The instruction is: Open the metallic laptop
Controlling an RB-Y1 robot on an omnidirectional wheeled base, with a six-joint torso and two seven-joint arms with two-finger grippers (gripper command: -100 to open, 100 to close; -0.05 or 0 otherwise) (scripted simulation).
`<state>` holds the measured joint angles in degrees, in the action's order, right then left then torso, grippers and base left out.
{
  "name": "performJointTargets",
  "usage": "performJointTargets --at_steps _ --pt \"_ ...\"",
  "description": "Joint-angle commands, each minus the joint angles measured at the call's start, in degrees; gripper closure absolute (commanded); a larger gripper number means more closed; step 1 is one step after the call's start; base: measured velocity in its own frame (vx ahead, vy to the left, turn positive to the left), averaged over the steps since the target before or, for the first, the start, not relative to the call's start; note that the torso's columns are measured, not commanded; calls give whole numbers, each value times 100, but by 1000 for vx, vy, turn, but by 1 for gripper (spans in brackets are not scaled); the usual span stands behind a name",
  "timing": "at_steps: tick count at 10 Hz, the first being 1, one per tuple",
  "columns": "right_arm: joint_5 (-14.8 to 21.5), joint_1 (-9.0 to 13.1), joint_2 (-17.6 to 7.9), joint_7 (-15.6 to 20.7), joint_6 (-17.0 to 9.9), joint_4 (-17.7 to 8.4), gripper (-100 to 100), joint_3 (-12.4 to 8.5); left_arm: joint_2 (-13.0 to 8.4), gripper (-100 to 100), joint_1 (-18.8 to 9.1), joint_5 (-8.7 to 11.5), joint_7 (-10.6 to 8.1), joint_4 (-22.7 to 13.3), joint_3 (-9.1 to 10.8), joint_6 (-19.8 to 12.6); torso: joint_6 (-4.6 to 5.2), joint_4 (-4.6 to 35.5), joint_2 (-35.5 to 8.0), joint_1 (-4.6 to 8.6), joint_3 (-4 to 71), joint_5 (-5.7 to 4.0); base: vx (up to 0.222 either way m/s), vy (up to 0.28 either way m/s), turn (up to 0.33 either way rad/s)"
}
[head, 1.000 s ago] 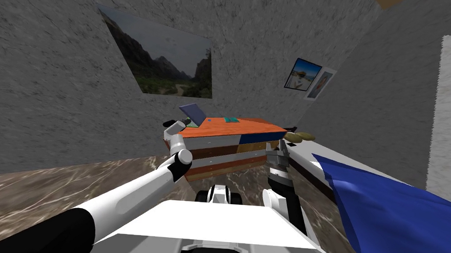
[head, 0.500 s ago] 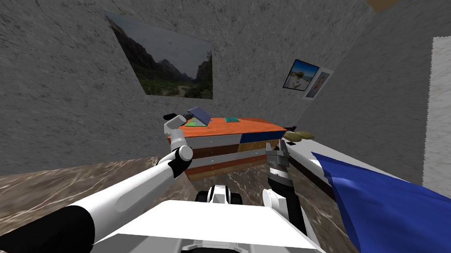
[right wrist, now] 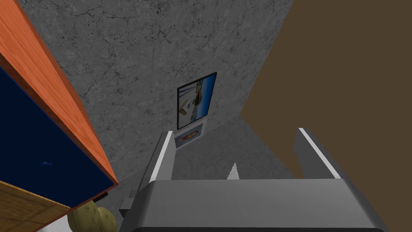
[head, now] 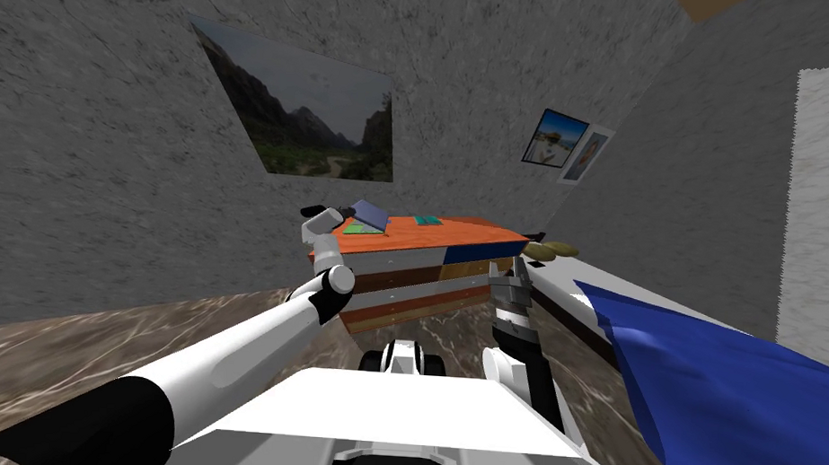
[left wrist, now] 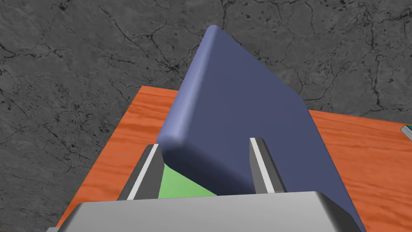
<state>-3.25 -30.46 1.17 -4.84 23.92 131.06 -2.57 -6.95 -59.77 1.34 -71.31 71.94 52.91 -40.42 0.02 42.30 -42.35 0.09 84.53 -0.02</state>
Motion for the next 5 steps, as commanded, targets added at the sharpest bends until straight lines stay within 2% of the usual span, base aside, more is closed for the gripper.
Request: performJointTargets --at_steps 1,5 --pt "0 1 0 0 0 0 0 0 -18 -100 -115 -8 -137 114 109 -215 6 4 -11 -12 -8 2 -5 27 -3" --pt "0 0 1 0 0 0 0 1 -157 -100 -382 -203 -252 227 118 -594 -2 -4 11 -3 7 1 15 -23 7"
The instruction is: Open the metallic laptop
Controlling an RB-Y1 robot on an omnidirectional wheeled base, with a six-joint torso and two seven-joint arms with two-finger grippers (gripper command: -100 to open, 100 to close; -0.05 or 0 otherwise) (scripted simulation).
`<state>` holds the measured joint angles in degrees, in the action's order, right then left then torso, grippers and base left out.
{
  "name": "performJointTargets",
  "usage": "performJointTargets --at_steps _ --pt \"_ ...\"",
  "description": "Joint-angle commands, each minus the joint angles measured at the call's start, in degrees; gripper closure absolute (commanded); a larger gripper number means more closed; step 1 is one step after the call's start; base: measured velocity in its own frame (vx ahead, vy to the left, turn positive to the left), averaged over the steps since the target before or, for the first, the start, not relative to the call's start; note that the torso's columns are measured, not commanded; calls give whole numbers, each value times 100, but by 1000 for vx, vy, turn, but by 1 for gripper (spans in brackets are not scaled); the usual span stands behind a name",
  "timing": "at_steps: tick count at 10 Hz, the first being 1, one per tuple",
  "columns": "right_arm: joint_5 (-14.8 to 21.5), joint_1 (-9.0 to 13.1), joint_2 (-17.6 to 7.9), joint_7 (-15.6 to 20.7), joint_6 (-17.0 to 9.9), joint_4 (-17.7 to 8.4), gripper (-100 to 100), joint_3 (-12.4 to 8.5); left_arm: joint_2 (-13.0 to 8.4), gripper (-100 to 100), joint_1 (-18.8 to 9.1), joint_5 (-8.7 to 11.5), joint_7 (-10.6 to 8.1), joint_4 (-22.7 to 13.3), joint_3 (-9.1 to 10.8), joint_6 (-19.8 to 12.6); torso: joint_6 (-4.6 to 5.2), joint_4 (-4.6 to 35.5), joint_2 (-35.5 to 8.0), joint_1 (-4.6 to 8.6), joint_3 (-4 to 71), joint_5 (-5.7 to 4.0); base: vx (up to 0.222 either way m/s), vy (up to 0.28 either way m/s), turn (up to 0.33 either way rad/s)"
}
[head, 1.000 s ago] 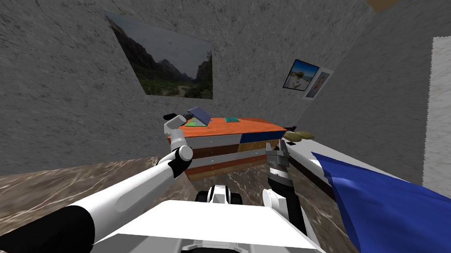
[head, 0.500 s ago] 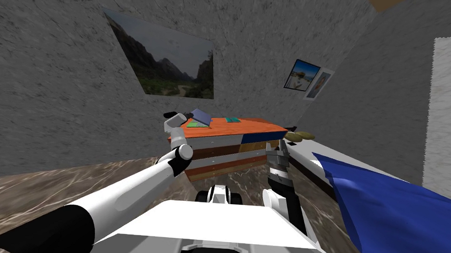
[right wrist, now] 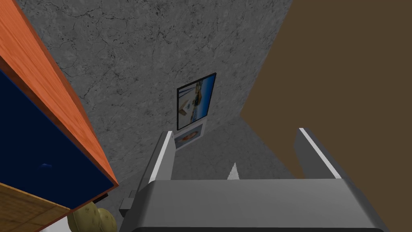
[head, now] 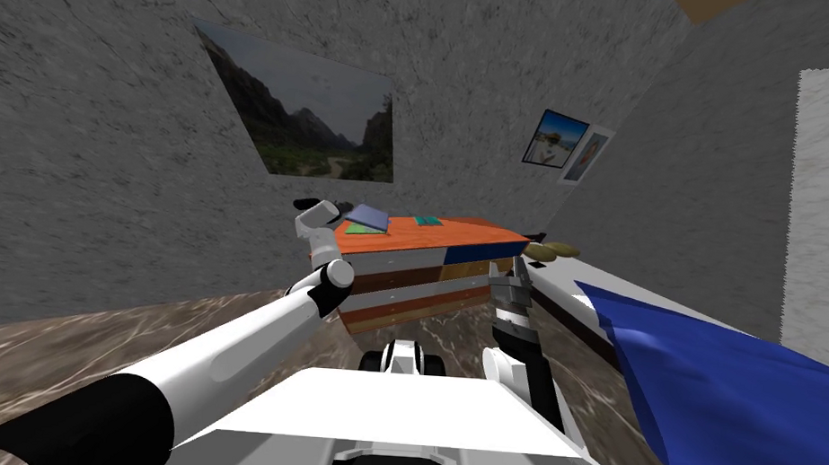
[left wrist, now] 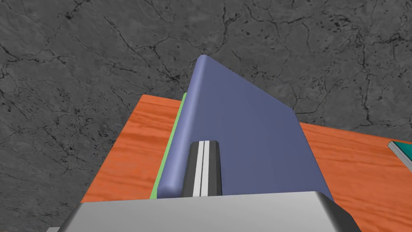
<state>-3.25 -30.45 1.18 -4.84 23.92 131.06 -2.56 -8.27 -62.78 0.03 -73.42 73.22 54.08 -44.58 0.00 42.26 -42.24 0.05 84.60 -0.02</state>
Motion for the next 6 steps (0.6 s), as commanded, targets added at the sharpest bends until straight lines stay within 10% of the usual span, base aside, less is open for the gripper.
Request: performJointTargets --at_steps 1,2,3,6 --pt "0 0 0 0 0 0 0 0 -81 -100 -187 -150 -88 145 5 -330 0 1 -3 -8 -2 2 11 -16 3" --pt "0 0 0 0 0 0 0 0 -53 -100 -135 -111 -63 108 3 -225 -1 3 -6 -11 -4 4 5 -7 2" --pt "0 0 0 0 0 0 0 0 -60 0 -143 -115 -68 113 3 -254 0 2 -7 -12 -5 4 0 0 0" --pt "0 0 0 0 0 0 0 0 -59 0 -142 -114 -68 112 3 -252 0 2 -5 -5 -4 1 0 0 0"
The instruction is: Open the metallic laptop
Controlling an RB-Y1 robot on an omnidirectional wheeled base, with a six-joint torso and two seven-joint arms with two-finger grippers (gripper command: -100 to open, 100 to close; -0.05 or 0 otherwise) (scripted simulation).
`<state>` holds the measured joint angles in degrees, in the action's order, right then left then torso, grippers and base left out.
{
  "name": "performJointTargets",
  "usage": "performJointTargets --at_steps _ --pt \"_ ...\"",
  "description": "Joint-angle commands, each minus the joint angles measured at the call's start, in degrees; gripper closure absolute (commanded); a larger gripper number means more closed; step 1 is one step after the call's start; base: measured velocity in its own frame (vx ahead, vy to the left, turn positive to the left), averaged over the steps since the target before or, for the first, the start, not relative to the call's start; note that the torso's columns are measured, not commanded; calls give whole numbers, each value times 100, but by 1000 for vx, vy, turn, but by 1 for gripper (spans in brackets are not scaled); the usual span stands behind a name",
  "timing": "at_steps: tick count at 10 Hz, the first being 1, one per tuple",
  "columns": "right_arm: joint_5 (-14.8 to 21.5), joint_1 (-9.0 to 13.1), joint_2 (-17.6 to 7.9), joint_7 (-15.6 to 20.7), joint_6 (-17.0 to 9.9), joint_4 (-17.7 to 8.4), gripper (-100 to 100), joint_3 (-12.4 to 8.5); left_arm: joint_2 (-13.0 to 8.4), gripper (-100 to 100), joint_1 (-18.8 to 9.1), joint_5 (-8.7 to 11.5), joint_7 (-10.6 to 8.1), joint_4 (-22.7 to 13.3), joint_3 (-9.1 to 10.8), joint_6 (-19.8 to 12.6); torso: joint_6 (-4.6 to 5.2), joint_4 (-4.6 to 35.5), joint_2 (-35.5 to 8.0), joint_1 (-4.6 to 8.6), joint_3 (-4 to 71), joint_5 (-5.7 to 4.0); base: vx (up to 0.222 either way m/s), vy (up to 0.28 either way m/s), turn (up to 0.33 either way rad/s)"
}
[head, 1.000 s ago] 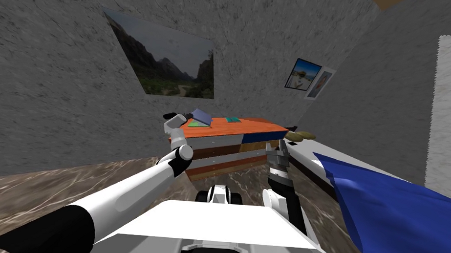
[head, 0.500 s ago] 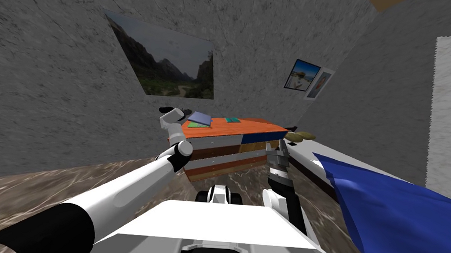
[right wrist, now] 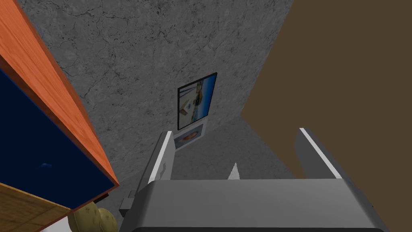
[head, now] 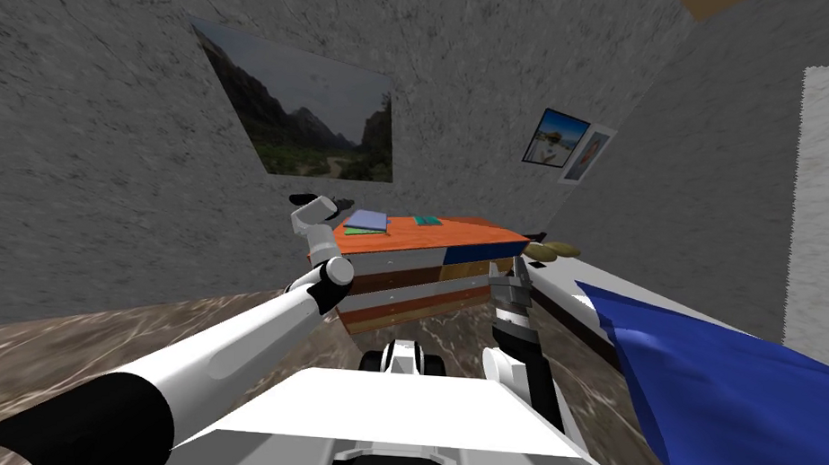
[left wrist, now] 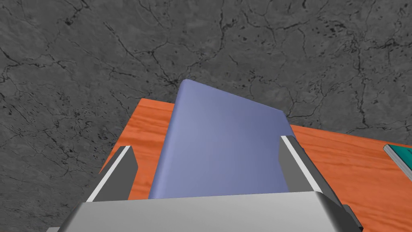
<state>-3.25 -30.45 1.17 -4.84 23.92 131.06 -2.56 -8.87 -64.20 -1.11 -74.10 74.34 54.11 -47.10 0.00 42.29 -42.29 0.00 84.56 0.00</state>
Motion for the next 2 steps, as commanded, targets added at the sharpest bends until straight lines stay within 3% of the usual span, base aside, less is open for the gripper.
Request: performJointTargets --at_steps 1,2 --pt "0 0 0 0 0 0 0 0 0 0 0 0 0 0 0 0 0 0 1 1 0 0 0 0 0" --pt "0 0 0 0 0 0 0 0 0 0 0 0 0 0 0 0 0 0 1 1 1 0 0 0 0"
